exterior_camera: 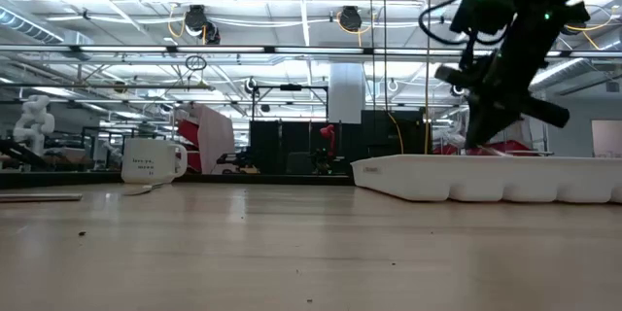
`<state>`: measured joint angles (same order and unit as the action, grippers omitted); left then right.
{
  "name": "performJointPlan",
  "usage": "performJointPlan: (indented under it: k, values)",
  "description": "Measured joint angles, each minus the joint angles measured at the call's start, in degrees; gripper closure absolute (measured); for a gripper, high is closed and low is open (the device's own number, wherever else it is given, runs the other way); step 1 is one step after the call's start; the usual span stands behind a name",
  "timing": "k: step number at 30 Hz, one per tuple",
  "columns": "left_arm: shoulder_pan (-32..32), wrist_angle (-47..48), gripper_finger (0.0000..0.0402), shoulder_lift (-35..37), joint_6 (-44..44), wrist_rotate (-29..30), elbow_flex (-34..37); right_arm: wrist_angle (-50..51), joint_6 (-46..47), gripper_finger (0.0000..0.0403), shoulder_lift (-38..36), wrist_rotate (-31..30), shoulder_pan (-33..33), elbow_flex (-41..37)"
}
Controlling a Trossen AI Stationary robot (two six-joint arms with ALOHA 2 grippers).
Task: Sort silverware
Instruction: Put the top right spoon in the middle section of the silverware tray
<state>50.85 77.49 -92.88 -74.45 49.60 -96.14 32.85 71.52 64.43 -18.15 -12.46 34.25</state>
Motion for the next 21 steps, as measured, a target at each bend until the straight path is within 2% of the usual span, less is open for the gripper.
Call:
performJointPlan:
  k: [9,14,21]
  values:
    - [-1.00,0.04,0.0371,0.00,-0.01,0.00,0.00,-11.64,1.54,0.0402,2.80,0.49,-1.19,-6.97]
    - [-1.37,0.12,0.0371,0.00,0.05,-0.01,0.00,-11.82,-1.02,0.0401,4.24,0.39,-1.52,-7.10]
    - [-1.36,0.17,0.0371,0.00,0.17,-0.02,0.00,-12.95,-3.61,0.0352,4.30,1.30,-1.49,-7.10]
